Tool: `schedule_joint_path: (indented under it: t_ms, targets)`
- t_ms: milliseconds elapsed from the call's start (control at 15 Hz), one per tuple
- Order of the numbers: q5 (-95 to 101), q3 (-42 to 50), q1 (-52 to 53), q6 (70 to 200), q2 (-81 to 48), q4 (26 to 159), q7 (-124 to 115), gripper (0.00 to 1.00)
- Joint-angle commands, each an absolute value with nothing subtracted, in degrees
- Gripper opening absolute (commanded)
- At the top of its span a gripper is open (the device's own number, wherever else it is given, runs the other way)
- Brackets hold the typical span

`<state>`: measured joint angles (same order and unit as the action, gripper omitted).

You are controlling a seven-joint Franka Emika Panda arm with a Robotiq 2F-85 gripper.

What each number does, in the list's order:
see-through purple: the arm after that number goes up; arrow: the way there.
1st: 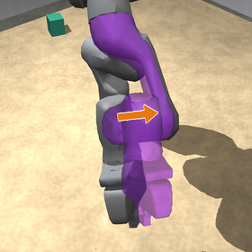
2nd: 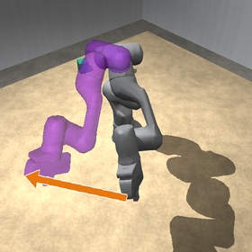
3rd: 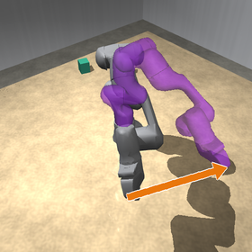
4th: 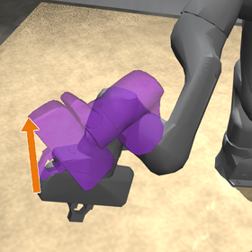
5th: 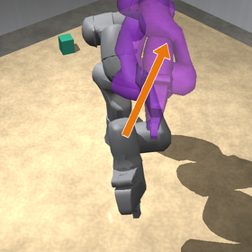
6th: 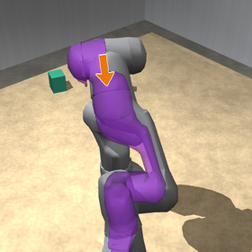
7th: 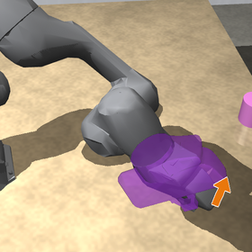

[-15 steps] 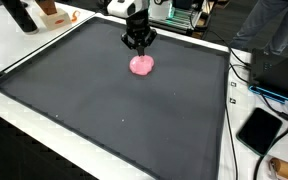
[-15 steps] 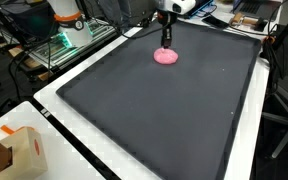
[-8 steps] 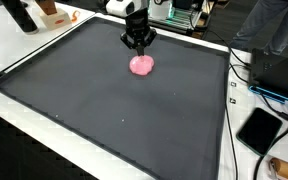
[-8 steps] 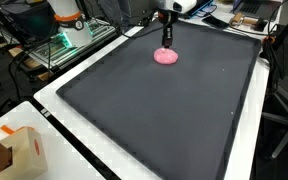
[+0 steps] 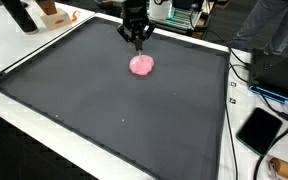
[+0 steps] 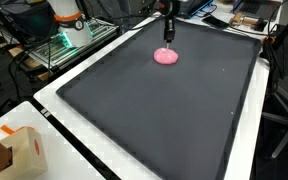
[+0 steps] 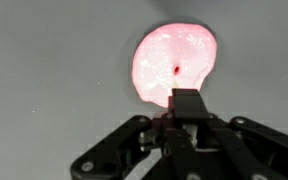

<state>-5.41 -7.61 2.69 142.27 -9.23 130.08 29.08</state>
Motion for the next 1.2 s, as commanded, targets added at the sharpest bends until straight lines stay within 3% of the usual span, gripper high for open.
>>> schedule_joint_path:
  t_ms: [0, 933, 1000, 1133]
  targets:
    - [-5.24, -7.46, 2.48, 137.70, -4.90, 129.94, 27.79, 0.03]
    - [-4.84, -6.44, 4.98, 121.99, 6.05, 124.58, 26.73, 0.03]
    - [-5.13, -6.15, 4.93, 123.40, 5.05, 124.49, 27.44, 0.13]
    - [-5.13, -6.19, 5.19, 123.37, 5.29, 124.31, 27.43, 0.13]
